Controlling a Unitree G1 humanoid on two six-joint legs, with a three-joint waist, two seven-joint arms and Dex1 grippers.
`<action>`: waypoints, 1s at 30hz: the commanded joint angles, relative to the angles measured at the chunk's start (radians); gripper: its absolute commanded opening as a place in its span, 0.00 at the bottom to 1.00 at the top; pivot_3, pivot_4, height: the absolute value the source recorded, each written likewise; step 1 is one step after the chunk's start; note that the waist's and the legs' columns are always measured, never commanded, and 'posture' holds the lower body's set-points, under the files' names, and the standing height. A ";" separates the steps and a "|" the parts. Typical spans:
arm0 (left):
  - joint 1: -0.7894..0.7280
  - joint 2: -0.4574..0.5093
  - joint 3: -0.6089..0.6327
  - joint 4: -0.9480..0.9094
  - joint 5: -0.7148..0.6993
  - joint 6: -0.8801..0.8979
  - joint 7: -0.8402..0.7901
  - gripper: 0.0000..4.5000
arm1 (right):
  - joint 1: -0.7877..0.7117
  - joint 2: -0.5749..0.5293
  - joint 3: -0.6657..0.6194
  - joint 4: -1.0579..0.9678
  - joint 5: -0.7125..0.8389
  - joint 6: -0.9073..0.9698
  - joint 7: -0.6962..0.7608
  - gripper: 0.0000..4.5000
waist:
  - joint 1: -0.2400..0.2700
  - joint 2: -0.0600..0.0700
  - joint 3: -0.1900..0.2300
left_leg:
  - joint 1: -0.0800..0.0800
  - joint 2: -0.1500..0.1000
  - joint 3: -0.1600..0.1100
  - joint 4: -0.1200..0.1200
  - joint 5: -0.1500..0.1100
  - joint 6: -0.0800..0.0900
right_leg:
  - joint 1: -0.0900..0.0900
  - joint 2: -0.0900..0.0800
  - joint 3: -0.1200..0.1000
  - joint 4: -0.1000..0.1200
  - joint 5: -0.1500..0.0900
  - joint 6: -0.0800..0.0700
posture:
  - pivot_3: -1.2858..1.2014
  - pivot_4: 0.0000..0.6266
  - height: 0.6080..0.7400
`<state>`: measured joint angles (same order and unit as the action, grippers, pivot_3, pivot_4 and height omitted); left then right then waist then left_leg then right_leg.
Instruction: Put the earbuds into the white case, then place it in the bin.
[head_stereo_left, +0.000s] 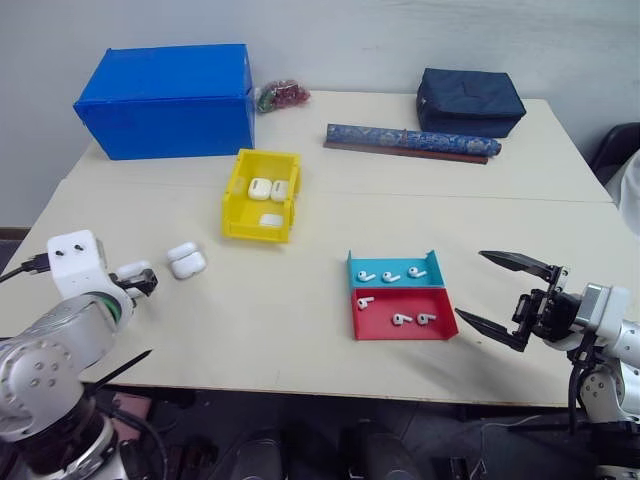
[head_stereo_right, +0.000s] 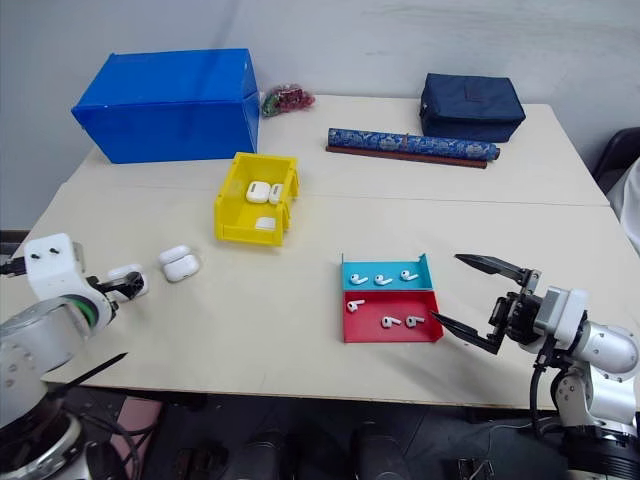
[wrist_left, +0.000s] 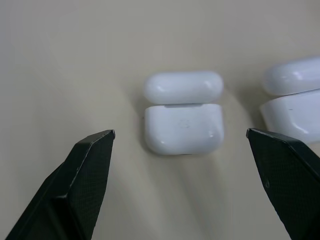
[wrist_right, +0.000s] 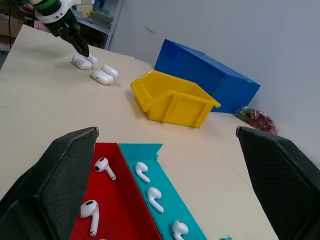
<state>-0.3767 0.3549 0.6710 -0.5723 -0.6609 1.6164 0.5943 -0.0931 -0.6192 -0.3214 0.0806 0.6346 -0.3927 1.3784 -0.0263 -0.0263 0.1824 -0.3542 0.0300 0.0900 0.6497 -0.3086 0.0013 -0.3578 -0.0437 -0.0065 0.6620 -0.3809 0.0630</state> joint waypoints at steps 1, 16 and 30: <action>-0.023 -0.048 -0.035 -0.011 0.096 -0.015 -0.014 0.99 | 0.008 -0.015 -0.022 -0.024 0.005 -0.008 -0.004 1.00 | 0.002 0.000 0.000 | 0.000 0.000 0.000 0.000 0.000 0.000 | 0.000 0.000 0.000 0.000 0.000 0.000 | 0.52 0.24 1.00; 0.007 -0.127 -0.113 0.039 0.363 -0.097 -0.144 0.99 | 0.037 0.006 -0.081 0.140 0.055 -0.118 0.119 1.00 | 0.001 -0.001 0.000 | 0.000 0.000 0.000 0.000 0.000 -0.001 | 0.000 0.000 0.000 -0.001 0.000 0.000 | 0.52 0.24 1.00; -0.025 -0.113 -0.137 0.142 0.497 -0.198 -0.233 0.99 | 0.051 0.019 -0.089 0.206 0.083 -0.180 0.178 1.00 | 0.001 0.000 0.000 | 0.001 0.000 0.000 -0.001 0.001 -0.001 | 0.001 0.000 0.000 0.000 0.000 0.000 | 0.52 0.24 1.00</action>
<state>-0.3924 0.2326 0.5300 -0.4451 -0.1986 1.4338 0.3655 -0.0495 -0.6030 -0.3808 0.2967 0.6947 -0.5526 1.5272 -0.0251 -0.0266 0.1826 -0.3530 0.0301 0.0904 0.6488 -0.3080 0.0000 -0.3571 -0.0433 -0.0060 0.6617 -0.3807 0.0634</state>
